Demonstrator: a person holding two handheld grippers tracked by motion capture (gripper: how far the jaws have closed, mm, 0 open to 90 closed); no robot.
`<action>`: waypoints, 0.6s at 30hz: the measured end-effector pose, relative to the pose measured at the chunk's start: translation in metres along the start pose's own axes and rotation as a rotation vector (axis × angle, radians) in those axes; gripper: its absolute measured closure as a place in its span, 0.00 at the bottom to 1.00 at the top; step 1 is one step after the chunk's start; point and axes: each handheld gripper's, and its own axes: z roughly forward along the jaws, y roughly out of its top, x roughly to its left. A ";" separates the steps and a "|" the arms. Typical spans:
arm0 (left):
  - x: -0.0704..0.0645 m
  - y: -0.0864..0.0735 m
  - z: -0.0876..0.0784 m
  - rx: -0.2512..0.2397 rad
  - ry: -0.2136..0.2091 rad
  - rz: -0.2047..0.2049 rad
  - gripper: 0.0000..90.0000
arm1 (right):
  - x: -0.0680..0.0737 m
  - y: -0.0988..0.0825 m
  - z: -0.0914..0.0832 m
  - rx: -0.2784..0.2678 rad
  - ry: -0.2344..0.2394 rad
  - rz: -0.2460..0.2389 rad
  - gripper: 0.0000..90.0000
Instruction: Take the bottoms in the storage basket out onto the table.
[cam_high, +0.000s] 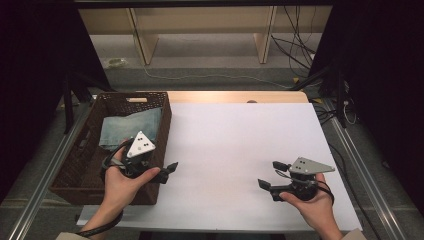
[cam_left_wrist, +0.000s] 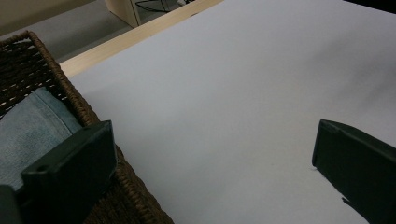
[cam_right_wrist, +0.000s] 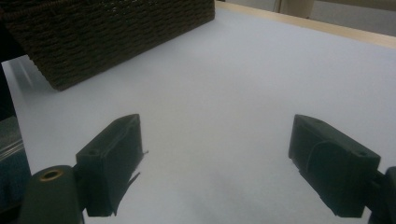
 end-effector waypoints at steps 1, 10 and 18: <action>0.001 0.000 0.000 0.000 -0.003 -0.001 0.00 | 0.000 0.000 0.000 0.001 -0.001 0.002 0.21; 0.010 0.003 -0.003 -0.005 0.003 -0.015 0.00 | 0.000 -0.001 0.003 0.013 0.005 0.010 0.21; 0.029 0.015 0.001 -0.015 0.010 -0.045 0.00 | -0.001 -0.002 0.004 0.021 0.000 0.016 0.20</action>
